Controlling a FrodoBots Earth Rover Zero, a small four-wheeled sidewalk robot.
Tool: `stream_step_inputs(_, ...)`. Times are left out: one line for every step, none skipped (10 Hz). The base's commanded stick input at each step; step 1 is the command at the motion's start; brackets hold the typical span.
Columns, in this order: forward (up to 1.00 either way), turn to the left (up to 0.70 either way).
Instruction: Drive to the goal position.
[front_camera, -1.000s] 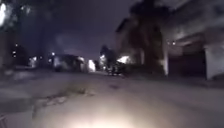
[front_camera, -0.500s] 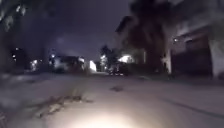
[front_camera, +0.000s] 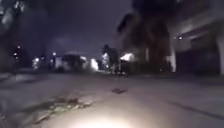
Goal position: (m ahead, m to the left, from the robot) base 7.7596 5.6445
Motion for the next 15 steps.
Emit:
stream_step_inputs(0.70,0.00)
stream_step_inputs(0.70,0.00)
stream_step_inputs(0.70,0.00)
stream_step_inputs(0.70,0.00)
stream_step_inputs(0.70,0.00)
stream_step_inputs(0.70,0.00)
stream_step_inputs(0.70,0.00)
stream_step_inputs(0.70,0.00)
stream_step_inputs(0.70,0.00)
stream_step_inputs(0.70,0.00)
stream_step_inputs(0.70,0.00)
stream_step_inputs(0.70,0.00)
stream_step_inputs(0.70,0.00)
stream_step_inputs(0.70,0.00)
stream_step_inputs(0.70,0.00)
